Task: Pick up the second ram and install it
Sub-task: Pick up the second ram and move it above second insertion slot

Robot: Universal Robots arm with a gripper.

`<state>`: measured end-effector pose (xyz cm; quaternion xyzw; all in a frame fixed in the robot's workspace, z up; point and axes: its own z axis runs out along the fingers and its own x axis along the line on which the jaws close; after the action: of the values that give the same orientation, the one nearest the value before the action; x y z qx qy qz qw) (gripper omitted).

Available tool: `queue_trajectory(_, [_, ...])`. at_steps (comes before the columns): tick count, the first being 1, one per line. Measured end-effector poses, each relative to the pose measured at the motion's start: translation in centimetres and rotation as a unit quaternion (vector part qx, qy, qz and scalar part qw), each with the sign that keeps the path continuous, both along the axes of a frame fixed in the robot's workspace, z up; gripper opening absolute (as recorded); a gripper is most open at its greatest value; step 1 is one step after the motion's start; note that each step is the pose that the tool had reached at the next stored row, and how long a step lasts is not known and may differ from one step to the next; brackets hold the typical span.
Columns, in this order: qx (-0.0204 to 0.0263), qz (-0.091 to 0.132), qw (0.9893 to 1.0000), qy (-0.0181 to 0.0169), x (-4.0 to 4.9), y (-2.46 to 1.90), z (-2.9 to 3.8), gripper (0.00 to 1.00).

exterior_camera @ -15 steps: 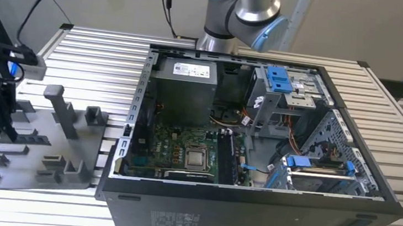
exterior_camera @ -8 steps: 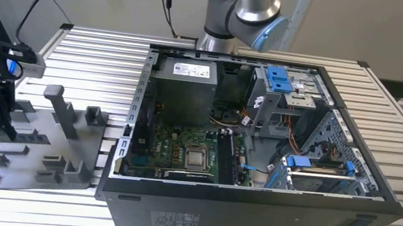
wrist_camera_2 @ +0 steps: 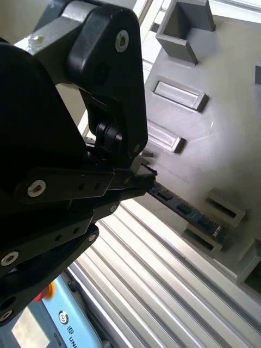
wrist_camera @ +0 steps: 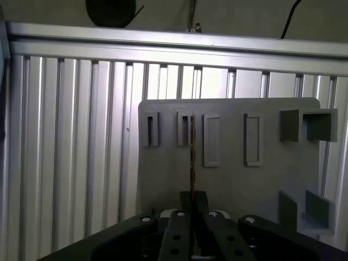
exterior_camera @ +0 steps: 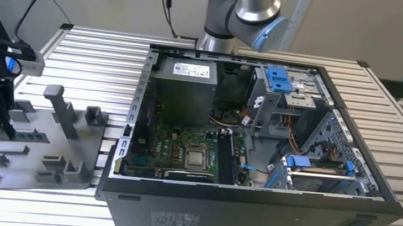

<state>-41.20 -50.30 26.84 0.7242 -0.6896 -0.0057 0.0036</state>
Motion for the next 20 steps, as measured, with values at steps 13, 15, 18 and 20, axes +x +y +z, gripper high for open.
queue_trajectory(13, [0.0000,0.000,1.0000,0.0000,-0.01,-0.01,0.69,0.14])
queue_trajectory(15, [0.0000,0.000,1.0000,0.0000,-0.01,0.00,0.79,0.14])
queue_trajectory(18, [-0.0001,0.000,1.0000,0.0001,-0.02,-0.01,0.97,0.14])
queue_trajectory(20, [0.0000,0.000,1.0000,0.0000,-0.02,-0.01,1.05,0.14])
